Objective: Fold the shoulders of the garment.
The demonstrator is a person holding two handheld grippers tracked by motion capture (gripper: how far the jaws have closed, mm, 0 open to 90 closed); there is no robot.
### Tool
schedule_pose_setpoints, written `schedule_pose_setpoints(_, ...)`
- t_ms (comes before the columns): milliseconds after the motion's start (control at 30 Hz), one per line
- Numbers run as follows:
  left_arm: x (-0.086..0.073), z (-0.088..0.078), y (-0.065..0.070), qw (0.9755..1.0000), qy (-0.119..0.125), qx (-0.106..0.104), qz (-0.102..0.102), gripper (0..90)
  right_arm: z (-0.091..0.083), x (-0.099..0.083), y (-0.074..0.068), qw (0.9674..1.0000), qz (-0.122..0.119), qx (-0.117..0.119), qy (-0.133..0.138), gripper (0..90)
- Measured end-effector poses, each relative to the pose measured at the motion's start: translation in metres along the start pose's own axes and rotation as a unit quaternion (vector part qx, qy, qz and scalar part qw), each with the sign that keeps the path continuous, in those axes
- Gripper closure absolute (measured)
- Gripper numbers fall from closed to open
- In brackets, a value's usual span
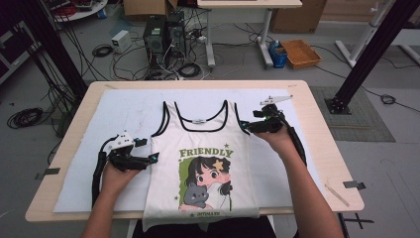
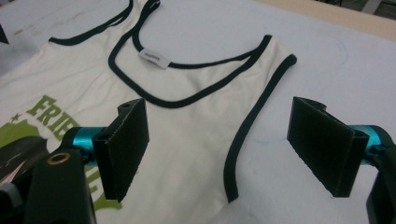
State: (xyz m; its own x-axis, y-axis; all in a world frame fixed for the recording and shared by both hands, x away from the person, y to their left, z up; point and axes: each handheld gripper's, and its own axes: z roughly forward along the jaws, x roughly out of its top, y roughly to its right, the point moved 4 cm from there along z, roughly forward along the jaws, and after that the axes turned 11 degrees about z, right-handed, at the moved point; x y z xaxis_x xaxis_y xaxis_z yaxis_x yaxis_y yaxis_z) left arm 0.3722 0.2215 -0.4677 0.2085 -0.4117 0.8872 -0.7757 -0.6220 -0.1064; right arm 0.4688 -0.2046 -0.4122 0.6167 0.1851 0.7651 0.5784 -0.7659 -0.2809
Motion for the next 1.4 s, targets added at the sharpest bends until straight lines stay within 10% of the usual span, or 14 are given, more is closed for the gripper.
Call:
schedule_pose_setpoints(633, 0.0, 0.0, 0.0, 1.0, -0.003, -0.003, 0.001, 21.3, 0.06, 0.044, 0.0, 0.9985, 0.003, -0.022, -0.051, 21.0)
schedule_pose_setpoints(1400, 0.0, 0.0, -0.001, 1.0, -0.001, -0.006, -0.002, 21.3, 0.134, 0.05, 0.027, 0.992, 0.055, -0.075, -0.086, 21.1)
